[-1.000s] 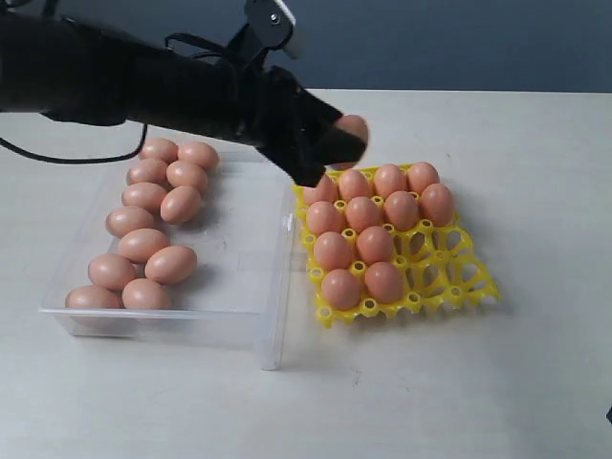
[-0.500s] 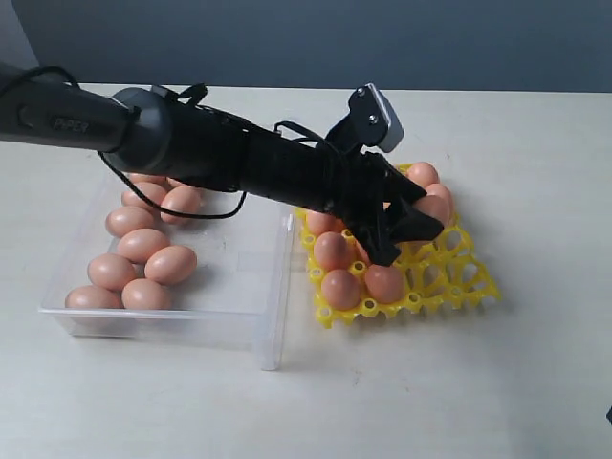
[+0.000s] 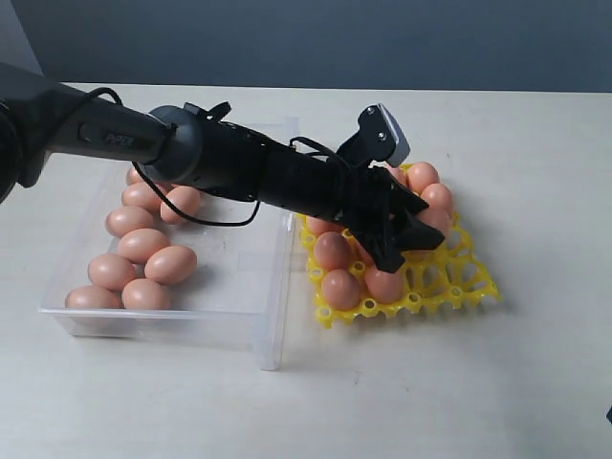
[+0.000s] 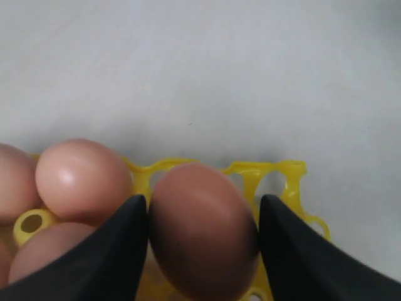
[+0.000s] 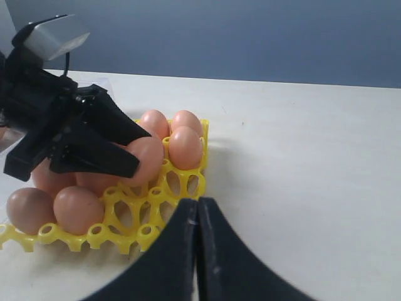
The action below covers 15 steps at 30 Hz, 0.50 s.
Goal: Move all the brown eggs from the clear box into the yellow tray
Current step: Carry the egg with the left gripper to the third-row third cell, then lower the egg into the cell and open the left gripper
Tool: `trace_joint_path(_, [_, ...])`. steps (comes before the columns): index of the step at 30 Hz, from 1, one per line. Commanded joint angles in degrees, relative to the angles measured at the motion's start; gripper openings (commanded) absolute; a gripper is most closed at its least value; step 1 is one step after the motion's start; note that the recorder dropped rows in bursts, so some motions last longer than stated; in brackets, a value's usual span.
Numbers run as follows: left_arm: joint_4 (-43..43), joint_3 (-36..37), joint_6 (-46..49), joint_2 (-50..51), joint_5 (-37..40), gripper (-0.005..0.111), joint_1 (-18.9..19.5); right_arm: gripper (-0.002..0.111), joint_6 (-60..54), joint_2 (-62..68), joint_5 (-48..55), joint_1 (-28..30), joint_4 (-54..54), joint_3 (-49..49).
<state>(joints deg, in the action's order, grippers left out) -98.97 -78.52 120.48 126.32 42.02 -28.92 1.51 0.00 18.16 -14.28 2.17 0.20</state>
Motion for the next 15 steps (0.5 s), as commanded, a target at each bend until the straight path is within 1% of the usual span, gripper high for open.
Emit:
trace_joint_path(1, [-1.0, -0.3, 1.5, -0.2, -1.2, 0.015, -0.3, 0.001, 0.0, 0.0, -0.7, -0.1, -0.1, -0.2])
trace_joint_path(6, [-1.0, -0.3, 1.5, -0.2, -1.2, 0.042, -0.3, 0.001, 0.0, 0.0, -0.7, -0.1, -0.1, -0.2])
trace_joint_path(15, [-1.0, -0.3, 1.5, -0.3, -1.2, 0.065, -0.3, 0.001, 0.0, 0.0, -0.7, -0.1, -0.1, -0.2])
